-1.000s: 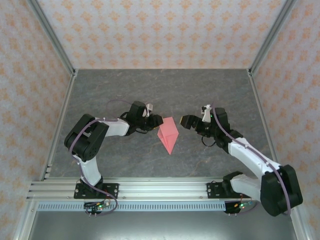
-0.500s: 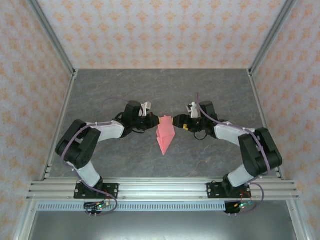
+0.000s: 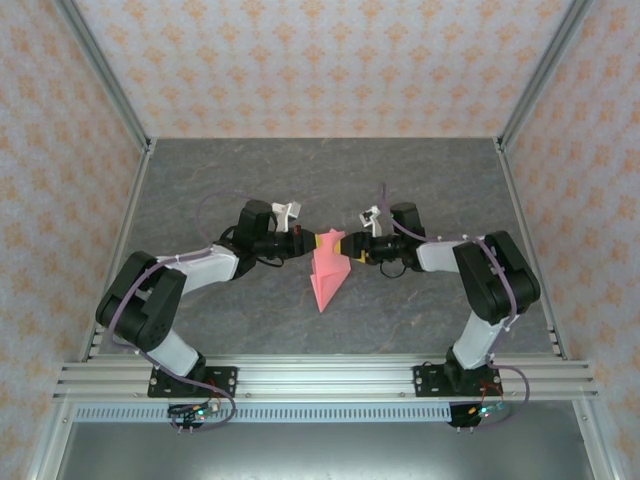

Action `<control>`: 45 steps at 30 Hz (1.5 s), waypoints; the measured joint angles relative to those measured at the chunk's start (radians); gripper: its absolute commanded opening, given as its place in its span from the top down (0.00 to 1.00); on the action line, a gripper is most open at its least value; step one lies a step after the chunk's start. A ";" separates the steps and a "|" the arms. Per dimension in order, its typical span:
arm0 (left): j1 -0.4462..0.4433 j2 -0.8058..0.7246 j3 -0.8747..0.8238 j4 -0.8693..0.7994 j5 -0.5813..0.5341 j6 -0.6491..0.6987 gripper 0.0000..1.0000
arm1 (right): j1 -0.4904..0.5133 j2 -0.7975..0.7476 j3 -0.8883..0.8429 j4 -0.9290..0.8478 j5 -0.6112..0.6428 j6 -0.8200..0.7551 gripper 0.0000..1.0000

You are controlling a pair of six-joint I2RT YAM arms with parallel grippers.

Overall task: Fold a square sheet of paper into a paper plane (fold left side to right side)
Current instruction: Fold the wing for the fifth time at the center of the table.

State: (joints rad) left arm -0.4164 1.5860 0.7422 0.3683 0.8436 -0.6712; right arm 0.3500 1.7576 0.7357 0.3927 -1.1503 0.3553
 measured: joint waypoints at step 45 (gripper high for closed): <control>-0.057 -0.357 0.098 -0.608 -0.403 0.237 0.33 | 0.004 -0.109 0.100 -0.459 0.057 -0.056 1.00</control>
State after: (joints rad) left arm -0.4736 1.2293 0.8402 -0.2394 0.4404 -0.4347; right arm 0.3538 1.6482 0.8360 -0.0658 -1.0935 0.2993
